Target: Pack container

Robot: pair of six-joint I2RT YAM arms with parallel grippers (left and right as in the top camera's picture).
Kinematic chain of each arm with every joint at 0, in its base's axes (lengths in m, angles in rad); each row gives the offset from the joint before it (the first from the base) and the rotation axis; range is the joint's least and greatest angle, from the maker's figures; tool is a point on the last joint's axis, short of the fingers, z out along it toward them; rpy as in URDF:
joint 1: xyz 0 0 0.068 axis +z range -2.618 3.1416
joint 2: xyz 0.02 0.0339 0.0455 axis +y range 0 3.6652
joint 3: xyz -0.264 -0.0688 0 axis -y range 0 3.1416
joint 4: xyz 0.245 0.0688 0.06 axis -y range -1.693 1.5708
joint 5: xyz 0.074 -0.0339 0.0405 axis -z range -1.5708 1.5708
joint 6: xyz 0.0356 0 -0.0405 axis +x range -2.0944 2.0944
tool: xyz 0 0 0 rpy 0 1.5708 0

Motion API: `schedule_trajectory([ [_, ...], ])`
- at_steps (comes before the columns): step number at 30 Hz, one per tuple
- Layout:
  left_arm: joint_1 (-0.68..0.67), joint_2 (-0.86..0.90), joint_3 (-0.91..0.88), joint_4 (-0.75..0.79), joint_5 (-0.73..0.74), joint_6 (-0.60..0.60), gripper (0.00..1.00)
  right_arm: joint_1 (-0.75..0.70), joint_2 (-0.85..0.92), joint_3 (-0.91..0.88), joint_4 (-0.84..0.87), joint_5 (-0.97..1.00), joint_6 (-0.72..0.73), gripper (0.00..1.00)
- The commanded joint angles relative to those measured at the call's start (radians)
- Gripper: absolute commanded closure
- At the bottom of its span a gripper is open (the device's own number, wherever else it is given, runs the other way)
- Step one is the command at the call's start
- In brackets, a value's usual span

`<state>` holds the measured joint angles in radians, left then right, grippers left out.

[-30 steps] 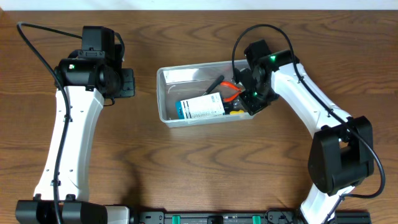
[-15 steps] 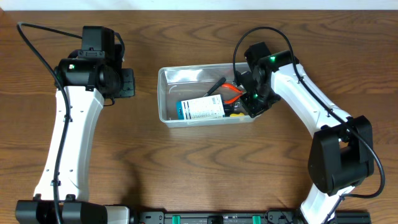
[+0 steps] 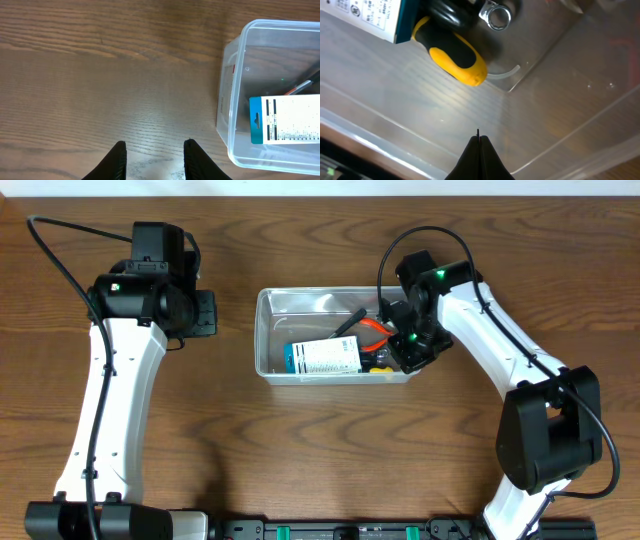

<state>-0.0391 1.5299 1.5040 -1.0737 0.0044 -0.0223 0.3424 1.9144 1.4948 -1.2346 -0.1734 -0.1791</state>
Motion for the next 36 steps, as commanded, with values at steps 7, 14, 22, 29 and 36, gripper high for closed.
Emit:
schedule_trajectory([
  [7, 0.004, 0.006, 0.005, 0.021, 0.006, 0.026, 0.56, -0.014, 0.002, 0.032, 0.201, 0.049, 0.010, 0.85],
  [14, 0.005, 0.006, 0.005, 0.070, 0.005, 0.108, 0.32, -0.087, 0.002, 0.280, 0.301, 0.179, 0.021, 0.45],
  [22, 0.005, 0.002, 0.005, 0.132, -0.016, 0.156, 0.11, -0.351, -0.011, 0.520, 0.253, 0.271, 0.142, 0.01],
  [29, -0.032, -0.117, 0.005, 0.114, -0.017, 0.156, 0.01, -0.542, -0.116, 0.523, 0.126, 0.263, 0.233, 0.01],
  [36, -0.091, -0.337, -0.073, 0.108, -0.016, 0.156, 0.02, -0.539, -0.236, 0.474, -0.037, 0.263, 0.235, 0.01],
])
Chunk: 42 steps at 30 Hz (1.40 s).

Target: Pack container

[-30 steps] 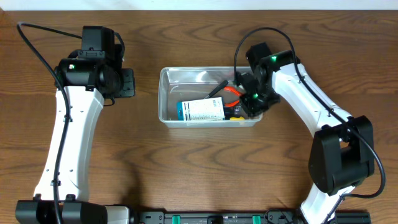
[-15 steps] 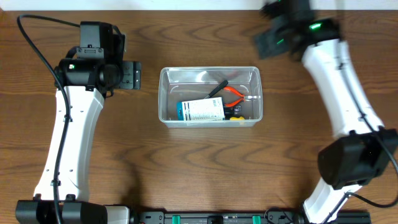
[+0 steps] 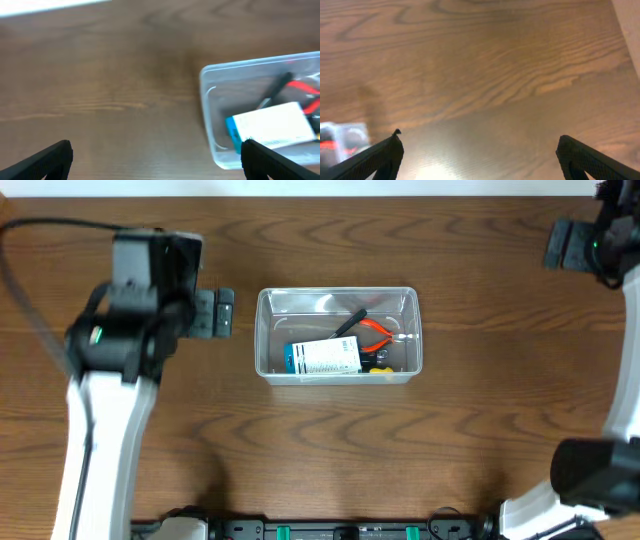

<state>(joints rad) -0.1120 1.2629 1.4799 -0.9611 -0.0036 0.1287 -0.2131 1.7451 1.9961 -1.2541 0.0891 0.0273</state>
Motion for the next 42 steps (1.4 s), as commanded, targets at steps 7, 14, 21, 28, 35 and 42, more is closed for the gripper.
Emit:
schedule_trajectory([
  [7, -0.086, -0.393, -0.300, 0.105, -0.009, 0.005, 0.02, 0.095, -0.380, -0.363, 0.055, 0.027, 0.061, 0.01],
  [14, -0.104, -0.739, -0.572, 0.148, -0.009, 0.017, 0.02, 0.231, -0.816, -0.797, 0.195, 0.040, 0.084, 0.01],
  [21, -0.103, -0.936, -0.712, 0.082, -0.065, 0.017, 0.02, 0.266, -1.114, -1.009, 0.220, 0.034, 0.084, 0.01],
  [28, -0.103, -0.938, -0.718, -0.033, -0.064, 0.017, 0.02, 0.266, -1.179, -1.035, 0.088, 0.035, 0.084, 0.01],
  [35, -0.103, -0.938, -0.718, -0.053, -0.064, 0.017, 0.02, 0.266, -1.178, -1.035, 0.009, 0.035, 0.084, 0.01],
  [42, -0.103, -0.938, -0.718, -0.053, -0.064, 0.017, 0.02, 0.266, -1.178, -1.035, 0.009, 0.035, 0.084, 0.01],
])
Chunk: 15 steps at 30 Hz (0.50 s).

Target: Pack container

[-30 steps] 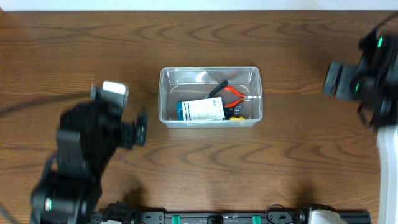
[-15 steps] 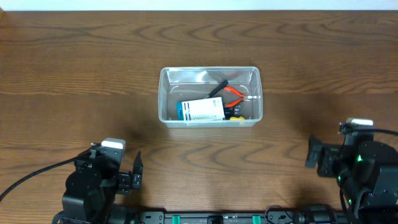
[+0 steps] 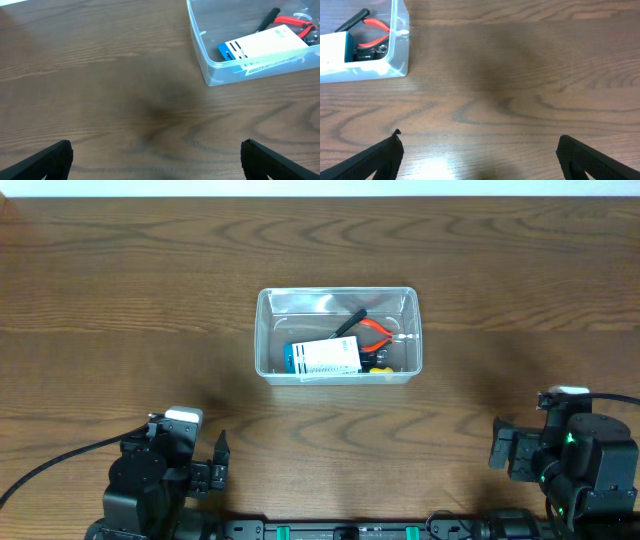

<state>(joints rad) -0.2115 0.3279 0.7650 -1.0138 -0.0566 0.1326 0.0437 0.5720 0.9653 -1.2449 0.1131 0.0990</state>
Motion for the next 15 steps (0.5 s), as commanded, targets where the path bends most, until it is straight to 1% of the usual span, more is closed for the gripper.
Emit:
schedule_trajectory([
  [1, -0.004, -0.003, -0.003, 0.000, -0.011, 0.013, 0.02, 0.010, -0.005, -0.005, 0.000, 0.011, 0.013, 0.01],
  [6, -0.004, -0.003, -0.003, 0.000, -0.011, 0.013, 0.02, 0.009, -0.006, -0.005, 0.000, 0.011, 0.013, 0.01],
  [10, -0.004, -0.003, -0.003, 0.000, -0.011, 0.013, 0.02, 0.009, -0.058, -0.006, 0.011, 0.041, -0.018, 0.01],
  [13, -0.004, -0.003, -0.003, 0.000, -0.011, 0.013, 0.02, 0.007, -0.189, -0.035, 0.037, -0.036, -0.013, 0.01],
  [15, -0.004, -0.003, -0.003, 0.000, -0.011, 0.013, 0.02, -0.001, -0.301, -0.088, 0.081, -0.058, 0.029, 0.01],
])
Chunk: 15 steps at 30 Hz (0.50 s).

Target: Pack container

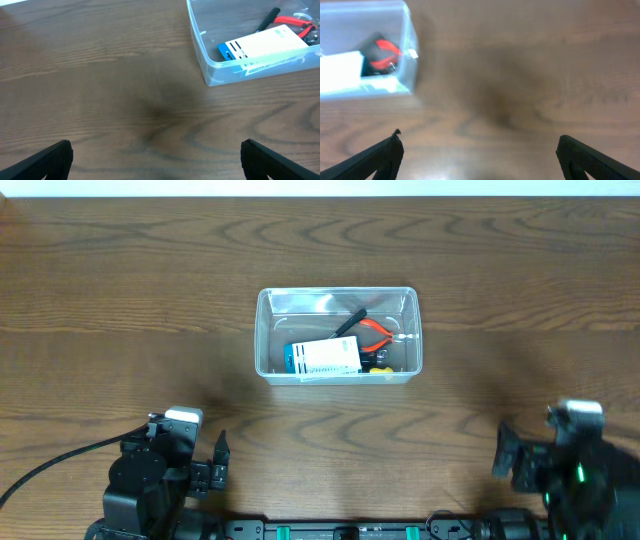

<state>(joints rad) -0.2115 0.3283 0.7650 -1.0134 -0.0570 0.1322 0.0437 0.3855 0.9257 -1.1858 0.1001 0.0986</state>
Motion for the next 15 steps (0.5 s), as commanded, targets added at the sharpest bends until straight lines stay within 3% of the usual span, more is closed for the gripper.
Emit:
schedule_trajectory([
  [1, -0.004, -0.003, -0.003, -0.001, -0.011, 0.013, 0.02, -0.008, -0.175, -0.087, 0.050, -0.045, 0.053, 0.01],
  [6, -0.004, -0.003, -0.003, -0.001, -0.011, 0.013, 0.02, -0.018, -0.374, -0.310, 0.247, -0.048, 0.069, 0.01],
  [10, -0.004, -0.003, -0.003, -0.001, -0.011, 0.013, 0.02, 0.002, -0.376, -0.488, 0.594, -0.049, 0.045, 0.01],
  [15, -0.004, -0.003, -0.003, -0.001, -0.011, 0.013, 0.02, 0.030, -0.376, -0.699, 1.044, -0.049, -0.090, 0.01],
])
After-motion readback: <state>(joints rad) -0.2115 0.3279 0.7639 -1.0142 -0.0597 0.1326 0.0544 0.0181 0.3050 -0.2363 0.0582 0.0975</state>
